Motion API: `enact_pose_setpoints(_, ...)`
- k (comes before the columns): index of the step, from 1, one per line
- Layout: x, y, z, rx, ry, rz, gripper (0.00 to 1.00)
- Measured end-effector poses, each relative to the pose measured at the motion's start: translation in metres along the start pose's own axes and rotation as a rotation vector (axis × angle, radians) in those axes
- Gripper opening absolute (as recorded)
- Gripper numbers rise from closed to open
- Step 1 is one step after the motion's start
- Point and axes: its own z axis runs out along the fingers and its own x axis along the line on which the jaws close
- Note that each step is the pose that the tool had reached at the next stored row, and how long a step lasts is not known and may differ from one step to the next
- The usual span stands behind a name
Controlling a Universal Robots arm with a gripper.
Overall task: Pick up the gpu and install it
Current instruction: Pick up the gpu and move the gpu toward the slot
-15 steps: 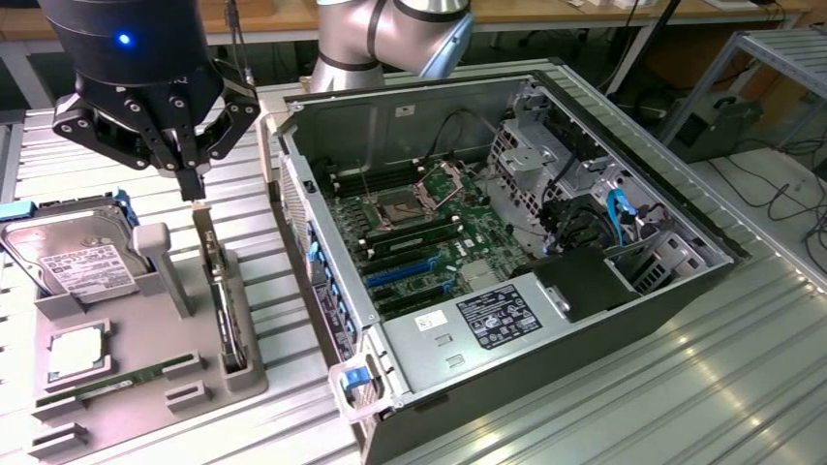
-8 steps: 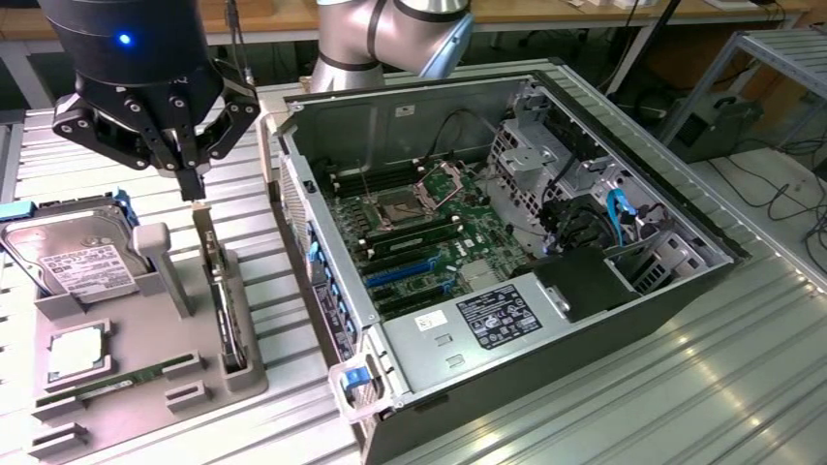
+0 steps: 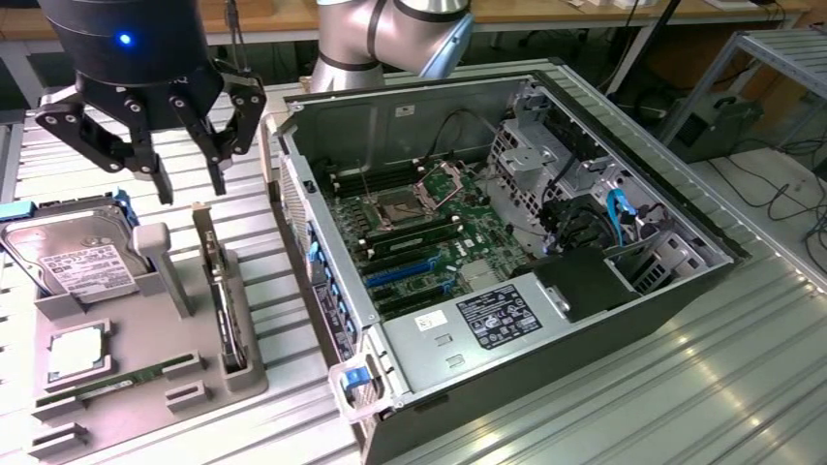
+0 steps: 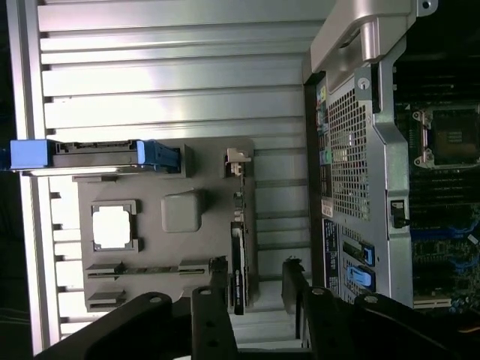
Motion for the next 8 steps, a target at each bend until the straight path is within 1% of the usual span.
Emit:
enact_pose_setpoints(2,0.0,0.0,0.0,0.0,0.0001,-0.001,0.54)
enact_pose_setpoints(3,0.0,0.0,0.0,0.0,0.0001,-0.002,0.54)
enact_pose_setpoints(4,0.0,0.0,0.0,0.0,0.0001,-0.002,0.6)
enact_pose_setpoints(5,0.0,-0.0001,0.0004,0.0,0.0001,-0.003,0.6)
enact_pose_setpoints(6,0.0001,-0.0001,0.0019,-0.0002,0.0004,-0.01,0.66)
enact_pose_setpoints(8,0.0001,-0.0003,0.0055,0.0,0.0017,-0.037,0.66)
